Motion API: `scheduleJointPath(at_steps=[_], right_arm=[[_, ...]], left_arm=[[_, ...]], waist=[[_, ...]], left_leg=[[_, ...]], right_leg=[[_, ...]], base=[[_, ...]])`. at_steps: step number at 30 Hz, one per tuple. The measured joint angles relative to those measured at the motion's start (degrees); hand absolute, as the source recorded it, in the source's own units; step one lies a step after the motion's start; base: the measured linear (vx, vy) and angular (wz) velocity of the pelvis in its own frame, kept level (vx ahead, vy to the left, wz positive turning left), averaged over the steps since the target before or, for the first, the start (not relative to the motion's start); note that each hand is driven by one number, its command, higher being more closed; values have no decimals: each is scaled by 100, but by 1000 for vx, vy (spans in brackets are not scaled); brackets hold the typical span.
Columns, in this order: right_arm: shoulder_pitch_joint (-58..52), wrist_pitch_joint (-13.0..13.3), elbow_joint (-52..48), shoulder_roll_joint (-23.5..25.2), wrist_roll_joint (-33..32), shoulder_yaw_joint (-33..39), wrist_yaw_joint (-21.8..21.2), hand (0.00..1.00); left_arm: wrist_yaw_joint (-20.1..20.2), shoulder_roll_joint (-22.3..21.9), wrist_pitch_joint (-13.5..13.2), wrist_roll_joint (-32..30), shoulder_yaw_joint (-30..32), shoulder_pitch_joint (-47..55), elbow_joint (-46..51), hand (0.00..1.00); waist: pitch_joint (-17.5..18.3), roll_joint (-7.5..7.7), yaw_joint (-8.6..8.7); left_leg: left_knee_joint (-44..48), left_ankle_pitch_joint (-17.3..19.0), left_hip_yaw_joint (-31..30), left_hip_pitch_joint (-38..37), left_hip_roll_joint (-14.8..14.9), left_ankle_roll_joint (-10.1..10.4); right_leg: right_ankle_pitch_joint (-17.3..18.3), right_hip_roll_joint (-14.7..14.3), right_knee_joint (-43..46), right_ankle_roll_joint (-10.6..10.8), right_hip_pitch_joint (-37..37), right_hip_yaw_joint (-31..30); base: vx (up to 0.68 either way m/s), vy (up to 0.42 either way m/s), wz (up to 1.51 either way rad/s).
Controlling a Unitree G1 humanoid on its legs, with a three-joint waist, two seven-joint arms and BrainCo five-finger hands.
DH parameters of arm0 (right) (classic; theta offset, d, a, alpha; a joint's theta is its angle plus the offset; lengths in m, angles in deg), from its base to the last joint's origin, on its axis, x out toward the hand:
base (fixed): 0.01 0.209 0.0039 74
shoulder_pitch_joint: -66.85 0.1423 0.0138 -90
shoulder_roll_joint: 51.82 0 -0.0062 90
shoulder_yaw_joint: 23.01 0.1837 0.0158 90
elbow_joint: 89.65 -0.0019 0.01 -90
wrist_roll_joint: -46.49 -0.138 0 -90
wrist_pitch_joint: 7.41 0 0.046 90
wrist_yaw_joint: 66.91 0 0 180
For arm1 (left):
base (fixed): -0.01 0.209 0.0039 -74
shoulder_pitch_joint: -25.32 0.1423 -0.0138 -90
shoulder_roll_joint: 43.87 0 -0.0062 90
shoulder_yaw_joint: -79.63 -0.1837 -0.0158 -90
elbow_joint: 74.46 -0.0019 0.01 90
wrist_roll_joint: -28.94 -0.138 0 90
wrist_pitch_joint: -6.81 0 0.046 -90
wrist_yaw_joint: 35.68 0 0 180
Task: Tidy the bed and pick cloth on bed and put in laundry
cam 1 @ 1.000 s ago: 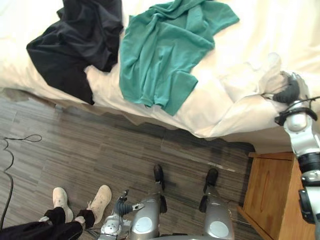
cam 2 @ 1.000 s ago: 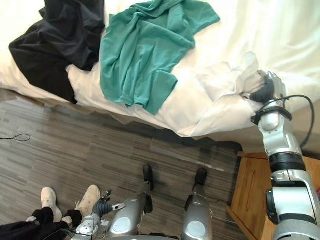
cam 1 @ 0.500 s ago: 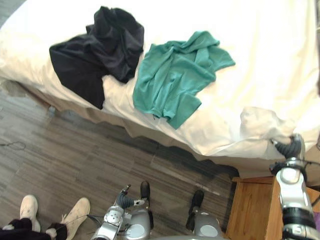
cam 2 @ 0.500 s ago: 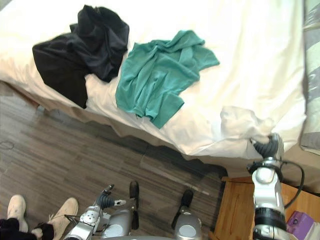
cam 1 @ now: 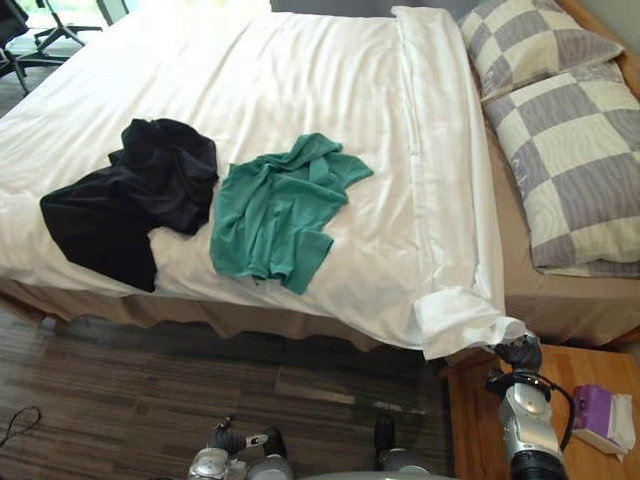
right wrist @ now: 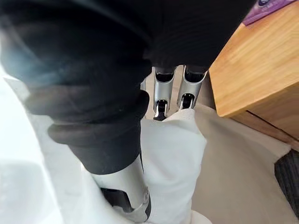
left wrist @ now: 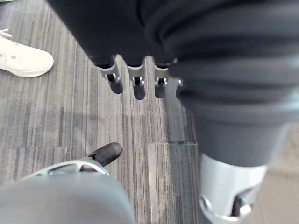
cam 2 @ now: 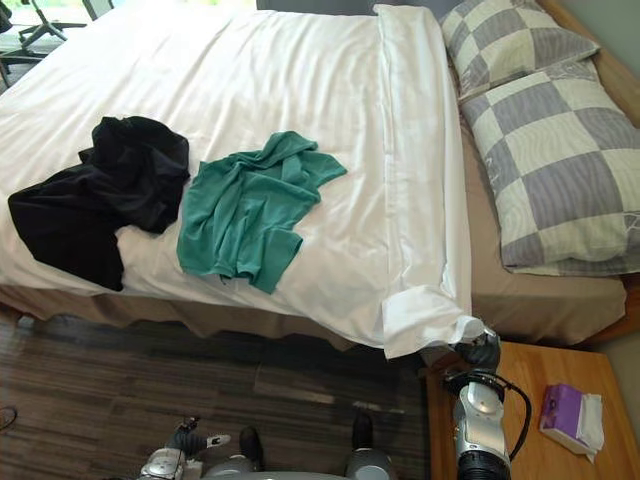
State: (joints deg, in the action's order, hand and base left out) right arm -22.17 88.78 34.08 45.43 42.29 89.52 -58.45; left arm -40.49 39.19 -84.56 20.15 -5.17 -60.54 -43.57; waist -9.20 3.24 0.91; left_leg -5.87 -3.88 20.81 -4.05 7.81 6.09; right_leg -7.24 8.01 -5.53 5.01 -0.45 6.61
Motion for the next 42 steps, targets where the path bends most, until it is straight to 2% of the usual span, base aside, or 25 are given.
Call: scheduleJointPath(at_steps=[4,10,11,12,14,17,19,20,25,28,33,35,37,38,40,42], right_arm=[[1,-62,340,-20,-319,248,-213,0],[-30,-342,474,-47,-491,700,-355,0],[-106,-530,488,-50,-541,806,-334,0],[-178,-571,486,-43,-558,858,-304,0],[-584,-747,138,-13,-695,1049,-180,0],[-939,-762,-529,-2,-693,1305,21,0],[-1029,-701,-1321,15,-648,1715,387,0],[-1029,-689,-1406,19,-641,1757,424,100],[-865,-499,-2704,27,-221,1822,944,100],[-505,-334,-3073,-98,-76,1237,1026,100],[570,-106,-3042,-528,-259,378,1009,100],[1603,83,-2864,-824,-746,20,1033,100],[2275,137,-2696,-1024,-986,-134,1037,100],[2965,192,-2487,-1216,-1182,-259,1056,100],[3612,239,-2248,-1524,-1305,-328,1091,100],[4398,255,-1883,-2022,-1436,-335,1300,100]], left_arm=[[106,-32,4,30,194,21,1,0],[124,-4,-5,22,472,17,29,0],[157,-13,-6,21,619,17,39,0],[167,-14,-6,21,663,22,42,0],[204,-12,-5,21,733,105,68,0],[201,-25,2,23,904,311,73,0],[193,-37,19,23,904,468,126,0],[192,-42,22,22,904,475,125,0],[144,-146,23,19,883,524,130,0],[99,-146,18,19,780,532,132,0],[98,-142,-18,19,545,351,129,0],[81,-150,-40,49,438,117,131,0],[77,-168,-89,140,369,-38,133,0],[72,-173,-142,233,361,-116,179,0],[57,-171,-173,378,308,-163,286,0],[-14,-170,-189,604,161,-273,307,0]], waist=[[20,11,131],[47,37,162],[53,47,164],[54,47,164],[56,51,192],[143,84,330],[199,142,456],[201,146,459],[247,123,448],[263,78,438],[182,-43,232],[-95,-157,149],[-327,-251,130],[-552,-350,123],[-805,-469,118],[-1114,-658,107]], left_leg=[[36,54,112,-85,6,69],[38,68,291,-226,1,87],[39,97,290,-212,4,90],[39,114,288,-209,5,79],[34,166,288,-195,3,38],[16,208,300,-137,-9,39],[2,209,321,-83,-13,41],[2,209,324,-83,-13,41],[0,209,368,-69,-8,41],[0,206,349,-26,-11,40],[18,117,237,137,-89,-62],[39,36,153,364,-150,-146],[39,-12,102,532,-200,-184],[37,-57,34,723,-245,-233],[37,-95,-9,938,-298,-278],[37,-210,-29,1319,-386,-347]], right_leg=[[10,-7,-2,-2,46,-22],[14,-6,-2,4,130,-33],[27,-5,-1,16,117,-32],[35,-4,-1,18,117,-32],[45,14,-1,18,97,-41],[78,38,16,58,6,-71],[94,40,53,41,-105,-130],[95,40,53,40,-108,-134],[98,34,64,36,-119,-177],[84,37,140,72,-189,-168],[34,106,213,36,-355,-76],[-23,189,262,61,-556,-44],[-50,242,317,88,-713,-34],[-75,300,360,110,-898,-18],[-148,359,371,121,-1089,2],[-250,452,371,166,-1441,14]], base=[[93,-31,-9],[17,-24,-7],[-60,-24,1],[-88,-24,1],[-99,-15,-1],[-113,-15,-6],[-125,-23,-11],[-118,-21,-12],[-42,-8,-5],[5,-6,2],[25,-7,13],[-28,3,21],[-59,28,21],[-81,43,21],[-68,46,21],[-45,60,19]])
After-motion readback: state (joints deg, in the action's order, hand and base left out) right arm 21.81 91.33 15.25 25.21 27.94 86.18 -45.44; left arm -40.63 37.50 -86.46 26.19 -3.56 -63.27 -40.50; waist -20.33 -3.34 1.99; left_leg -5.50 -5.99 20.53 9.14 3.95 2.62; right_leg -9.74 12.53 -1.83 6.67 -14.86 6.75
